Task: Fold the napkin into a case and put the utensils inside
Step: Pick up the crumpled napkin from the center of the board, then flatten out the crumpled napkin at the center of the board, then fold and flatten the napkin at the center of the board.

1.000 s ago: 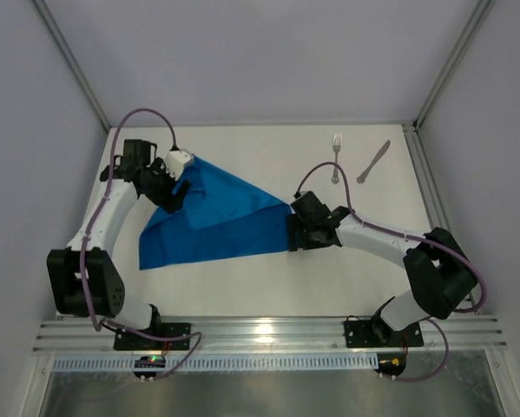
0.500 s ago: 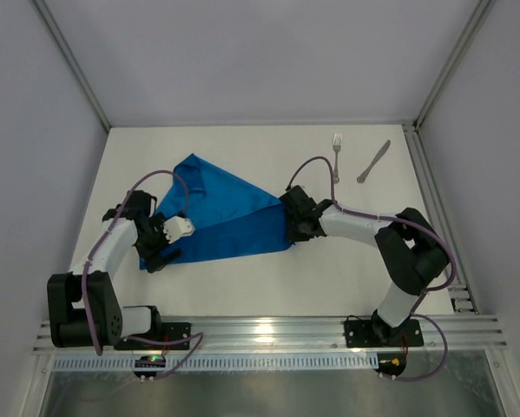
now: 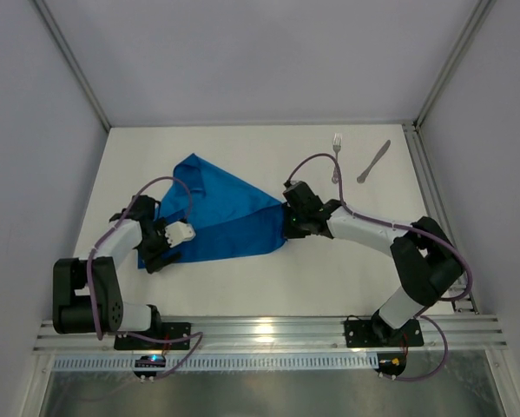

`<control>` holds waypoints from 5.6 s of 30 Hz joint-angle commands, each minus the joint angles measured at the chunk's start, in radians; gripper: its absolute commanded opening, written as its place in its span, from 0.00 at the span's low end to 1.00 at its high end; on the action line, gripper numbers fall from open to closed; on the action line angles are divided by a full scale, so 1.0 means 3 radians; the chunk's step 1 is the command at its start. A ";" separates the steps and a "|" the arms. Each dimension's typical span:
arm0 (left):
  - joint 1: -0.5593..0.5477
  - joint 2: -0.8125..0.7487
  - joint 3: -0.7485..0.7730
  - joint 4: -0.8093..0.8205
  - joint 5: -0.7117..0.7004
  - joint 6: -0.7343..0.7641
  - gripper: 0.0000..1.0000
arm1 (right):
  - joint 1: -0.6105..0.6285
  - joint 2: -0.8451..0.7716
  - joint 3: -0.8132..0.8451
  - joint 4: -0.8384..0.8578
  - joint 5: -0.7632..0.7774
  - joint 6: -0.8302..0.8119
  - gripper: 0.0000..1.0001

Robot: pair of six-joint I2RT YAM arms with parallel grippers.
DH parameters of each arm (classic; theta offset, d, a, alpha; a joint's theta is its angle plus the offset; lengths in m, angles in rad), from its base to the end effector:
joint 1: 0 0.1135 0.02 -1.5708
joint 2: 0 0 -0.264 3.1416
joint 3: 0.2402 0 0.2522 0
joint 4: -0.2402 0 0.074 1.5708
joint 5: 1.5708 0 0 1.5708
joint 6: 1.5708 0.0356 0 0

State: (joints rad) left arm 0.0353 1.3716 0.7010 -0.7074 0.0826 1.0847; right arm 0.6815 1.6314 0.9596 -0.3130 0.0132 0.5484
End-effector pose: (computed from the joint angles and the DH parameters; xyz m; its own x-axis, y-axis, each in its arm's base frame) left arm 0.2179 0.0048 0.1596 -0.4754 0.8649 -0.1611 0.8582 0.4962 0.1316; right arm 0.2532 0.2048 0.1802 -0.8776 -0.0406 -0.4777 -0.1954 0.9402 0.2789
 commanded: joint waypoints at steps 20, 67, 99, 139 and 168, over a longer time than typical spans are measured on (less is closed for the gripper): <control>0.0255 0.0230 0.0455 0.0932 0.0497 -0.0869 0.00 | 0.0019 -0.0381 0.0983 -0.0286 -0.0187 -0.0483 0.04; 0.0368 0.0930 0.5394 -0.0486 0.0502 -0.2343 0.00 | -0.1192 0.0708 0.5109 -0.0823 -0.0565 -0.0760 0.04; 0.0353 -0.0655 0.0656 -0.1327 0.0707 0.0071 0.00 | -0.0402 -0.1803 -0.0969 -0.0321 -0.0264 -0.0202 0.04; 0.0082 0.2024 0.3145 0.0216 0.0421 -0.1550 0.00 | -0.1126 0.1204 0.1843 -0.0439 -0.0233 -0.0274 0.04; -0.0159 0.2704 0.4233 0.0437 -0.0311 -0.2454 0.97 | -0.1356 0.1685 0.2777 -0.0434 -0.0141 0.0309 0.55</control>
State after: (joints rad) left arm -0.0238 2.1910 1.8336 -0.5453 0.0204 0.4751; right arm 0.3050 2.1384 1.6878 -0.4477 -0.0647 0.5892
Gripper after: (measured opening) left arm 0.918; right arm 0.540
